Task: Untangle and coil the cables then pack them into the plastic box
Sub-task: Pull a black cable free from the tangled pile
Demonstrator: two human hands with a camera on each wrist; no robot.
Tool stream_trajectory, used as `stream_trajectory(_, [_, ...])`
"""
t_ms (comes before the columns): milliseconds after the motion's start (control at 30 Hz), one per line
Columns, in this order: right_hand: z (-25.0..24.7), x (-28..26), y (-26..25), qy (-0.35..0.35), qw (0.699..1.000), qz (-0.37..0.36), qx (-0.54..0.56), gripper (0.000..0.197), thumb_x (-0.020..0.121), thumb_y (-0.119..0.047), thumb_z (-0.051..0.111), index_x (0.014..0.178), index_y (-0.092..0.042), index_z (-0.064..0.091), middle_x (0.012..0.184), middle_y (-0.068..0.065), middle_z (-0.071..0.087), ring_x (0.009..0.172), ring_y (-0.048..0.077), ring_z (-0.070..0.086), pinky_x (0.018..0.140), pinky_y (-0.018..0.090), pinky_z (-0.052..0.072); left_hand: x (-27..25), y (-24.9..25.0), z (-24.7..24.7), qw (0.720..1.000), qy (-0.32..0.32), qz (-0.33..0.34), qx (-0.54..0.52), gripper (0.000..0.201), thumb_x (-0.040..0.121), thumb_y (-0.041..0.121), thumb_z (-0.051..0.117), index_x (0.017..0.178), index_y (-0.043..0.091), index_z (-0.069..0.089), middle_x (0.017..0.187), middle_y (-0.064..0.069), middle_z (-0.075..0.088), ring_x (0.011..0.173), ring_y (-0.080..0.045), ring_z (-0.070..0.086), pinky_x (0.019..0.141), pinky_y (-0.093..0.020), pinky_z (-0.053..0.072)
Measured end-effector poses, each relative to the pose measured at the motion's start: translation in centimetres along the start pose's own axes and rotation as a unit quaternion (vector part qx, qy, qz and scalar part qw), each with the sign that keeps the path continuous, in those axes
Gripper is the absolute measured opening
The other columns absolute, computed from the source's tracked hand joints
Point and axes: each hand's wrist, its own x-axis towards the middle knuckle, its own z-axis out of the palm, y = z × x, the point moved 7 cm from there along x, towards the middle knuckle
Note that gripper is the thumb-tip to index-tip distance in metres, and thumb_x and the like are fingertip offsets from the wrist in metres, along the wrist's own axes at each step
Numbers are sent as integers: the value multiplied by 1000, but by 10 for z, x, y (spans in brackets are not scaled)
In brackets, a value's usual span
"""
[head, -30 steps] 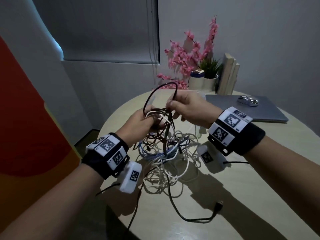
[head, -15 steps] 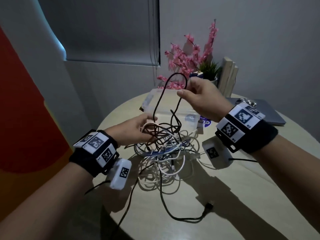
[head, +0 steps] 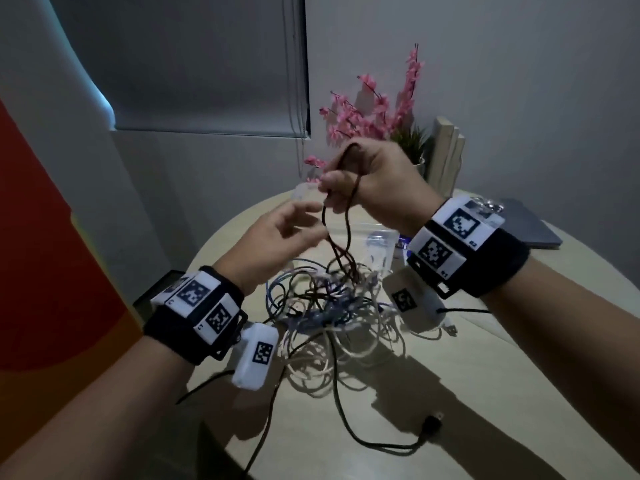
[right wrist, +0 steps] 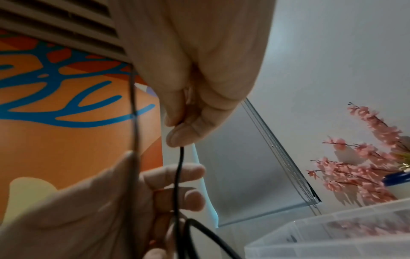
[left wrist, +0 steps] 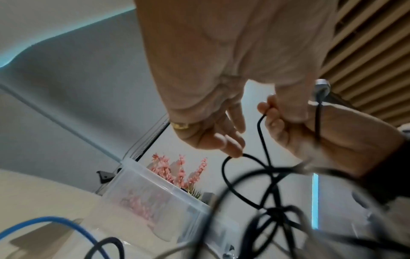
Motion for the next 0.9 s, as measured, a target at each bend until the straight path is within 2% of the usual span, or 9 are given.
stream_trajectory(67, [10, 1, 7, -8, 1000, 5, -22, 13, 84, 10, 61, 80, -2, 58, 61, 6, 62, 48, 14, 61, 48, 26, 54, 1, 1, 10, 999, -13, 2, 41, 21, 81, 17, 73, 100, 21, 64, 89, 1, 66, 75, -11, 61, 66, -22, 48])
stream_trajectory(133, [15, 2, 12, -13, 999, 7, -32, 15, 82, 7, 65, 77, -7, 61, 54, -3, 62, 47, 8, 60, 47, 21, 50, 3, -3, 12, 998, 2, -12, 63, 13, 86, 5, 65, 84, 17, 65, 77, -1, 64, 67, -12, 59, 60, -21, 47])
stream_trajectory(233, [17, 3, 18, -19, 998, 4, -68, 14, 82, -2, 69, 85, -13, 62, 65, -3, 63, 56, 9, 58, 50, 23, 47, 5, -4, 7, 999, 30, -10, 28, 21, 92, -4, 53, 78, 10, 62, 68, -1, 61, 56, -6, 59, 56, -17, 48])
stream_trajectory(400, [28, -14, 68, -117, 974, 144, -128, 22, 86, -13, 66, 98, -15, 47, 85, 8, 57, 73, 18, 57, 60, 31, 49, 5, -2, -10, 995, 81, 27, -60, 15, 94, -2, 50, 83, 6, 55, 70, -3, 68, 60, -12, 65, 59, -19, 54])
stream_trajectory(467, [36, -23, 80, -192, 943, 148, -228, 16, 86, -12, 67, 94, -17, 54, 88, 5, 60, 78, 16, 57, 68, 24, 47, 4, 2, -14, 993, 90, 50, -56, 15, 95, 1, 50, 82, 7, 55, 73, -3, 69, 65, -16, 68, 61, -21, 55])
stream_trajectory(533, [41, -28, 84, -238, 915, 141, -292, 9, 86, -13, 66, 93, -18, 63, 83, -1, 63, 72, 9, 56, 63, 12, 43, 1, 5, -19, 991, 99, 58, -64, 16, 95, 0, 48, 81, 6, 54, 74, -3, 69, 64, -14, 67, 61, -21, 56])
stream_trajectory(600, [38, -29, 85, -243, 909, 153, -301, 7, 86, -12, 66, 91, -18, 68, 74, -9, 63, 62, 0, 55, 55, 6, 40, -1, 9, -25, 989, 116, 61, -72, 17, 97, 0, 46, 81, 7, 50, 78, -9, 66, 61, -11, 66, 59, -21, 56])
stream_trajectory(767, [22, -37, 93, -244, 880, 175, -369, 5, 83, -18, 70, 85, -21, 67, 69, -14, 60, 63, 1, 54, 59, 18, 41, -5, 13, -59, 968, 228, 76, -70, 22, 102, 6, 37, 82, 16, 40, 80, -9, 62, 50, -6, 62, 44, -16, 46])
stream_trajectory(900, [14, -50, 101, -273, 850, 186, -410, 5, 85, -19, 67, 88, -19, 71, 73, -13, 63, 71, 6, 57, 58, 13, 42, -11, 20, -87, 931, 313, 111, -149, 21, 103, 9, 35, 85, 17, 39, 82, -11, 60, 57, -10, 64, 55, -18, 52])
